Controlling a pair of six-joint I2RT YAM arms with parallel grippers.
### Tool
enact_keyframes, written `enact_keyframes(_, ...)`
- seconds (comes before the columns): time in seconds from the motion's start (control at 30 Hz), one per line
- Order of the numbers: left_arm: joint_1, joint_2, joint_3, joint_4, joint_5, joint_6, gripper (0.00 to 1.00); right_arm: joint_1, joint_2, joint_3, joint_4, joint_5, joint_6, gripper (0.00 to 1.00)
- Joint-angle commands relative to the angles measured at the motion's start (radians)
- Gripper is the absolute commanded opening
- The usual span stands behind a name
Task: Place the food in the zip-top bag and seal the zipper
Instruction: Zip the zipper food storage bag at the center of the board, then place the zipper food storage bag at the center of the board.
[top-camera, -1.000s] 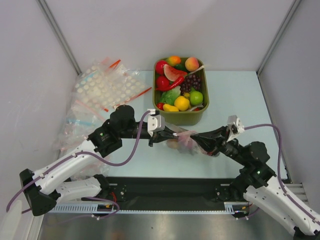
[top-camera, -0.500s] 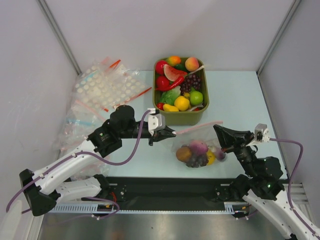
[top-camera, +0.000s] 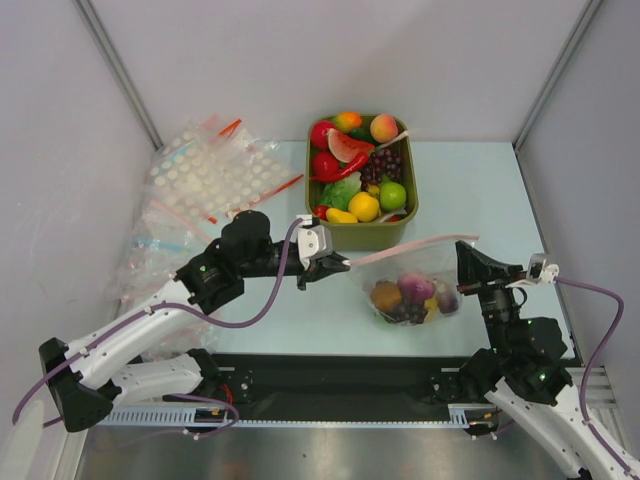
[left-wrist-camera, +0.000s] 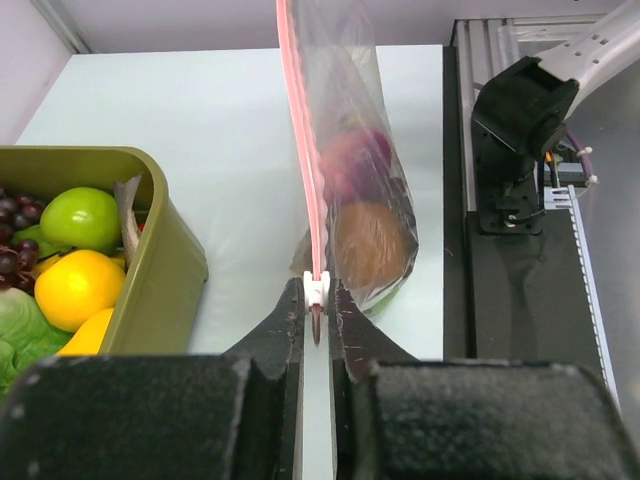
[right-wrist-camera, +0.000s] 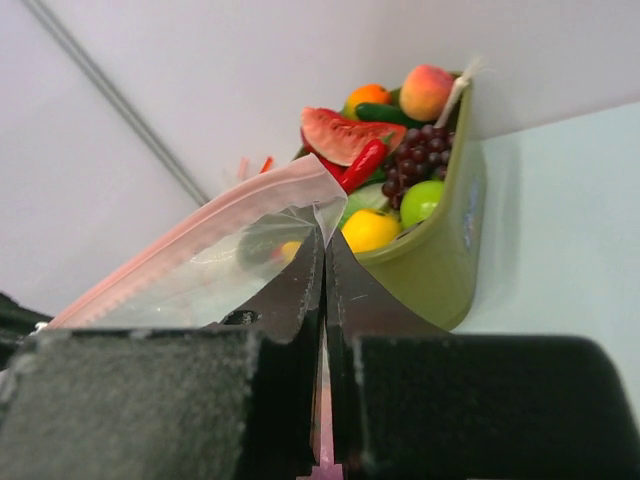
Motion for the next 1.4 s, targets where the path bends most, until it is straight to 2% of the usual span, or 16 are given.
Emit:
enact_keyframes(0.0,0.013,-0.013,0.029,-0.018,-0.045,0.009,0.00,-0.010,-0.016,0.048,0.041,0.222,-0.011,0.00)
enact_keyframes(0.13,0.040,-0.013,0.027,-0.007,-0.074,-0.024,0.00,-0.010,-0.013,0.033,0.047,0.298,-0.003,0.00)
enact_keyframes(0.23,0.088,-0.001,0.033,-0.001,-0.109,-0.072,0.00,-0.010,0.002,0.007,0.109,0.259,-0.022,0.00)
enact_keyframes(0.37,0.161,0.009,0.036,0.001,-0.146,-0.103,0.00,-0.010,0.097,-0.024,0.222,0.161,-0.034,0.00)
enact_keyframes(0.5,0.205,-0.003,0.026,0.014,-0.172,-0.117,0.00,-0.010,0.275,-0.002,0.314,0.078,-0.034,0.00)
enact_keyframes(0.8,0.306,-0.036,-0.001,0.090,-0.183,-0.175,0.00,-0.013,0.443,0.059,0.408,0.059,-0.032,0.00)
enact_keyframes(1.0,0.427,-0.027,-0.013,0.160,-0.131,-0.265,0.02,-0.024,0.555,0.139,0.433,0.067,-0.052,0.00)
enact_keyframes(1.03,0.444,-0.022,-0.013,0.174,-0.117,-0.276,0.07,-0.033,0.567,0.148,0.430,0.067,-0.049,0.13)
enact_keyframes(1.07,0.451,-0.016,-0.010,0.174,-0.102,-0.282,0.23,-0.037,0.585,0.154,0.420,0.071,-0.042,0.24)
enact_keyframes(1.1,0.455,-0.014,-0.007,0.176,-0.083,-0.279,0.31,-0.040,0.591,0.151,0.422,0.077,-0.026,0.34)
enact_keyframes(1.13,0.455,-0.020,-0.008,0.176,-0.073,-0.281,0.40,-0.045,0.593,0.145,0.426,0.081,-0.020,0.61)
enact_keyframes(1.17,0.455,-0.025,-0.022,0.183,-0.077,-0.284,0.55,-0.047,0.593,0.131,0.429,0.094,-0.011,0.75)
enact_keyframes(1.23,0.455,-0.048,-0.037,0.192,-0.109,-0.299,0.74,-0.048,0.582,0.122,0.419,0.104,0.021,0.97)
enact_keyframes(1.27,0.455,-0.053,-0.039,0.192,-0.123,-0.307,0.88,-0.048,0.578,0.122,0.381,0.111,0.040,1.00)
enact_keyframes(1.33,0.455,-0.071,-0.039,0.194,-0.158,-0.350,0.98,-0.048,0.564,0.143,0.322,0.160,0.102,1.00)
enact_keyframes(1.37,0.455,-0.086,-0.039,0.194,-0.199,-0.374,1.00,-0.048,0.562,0.151,0.269,0.180,0.118,1.00)
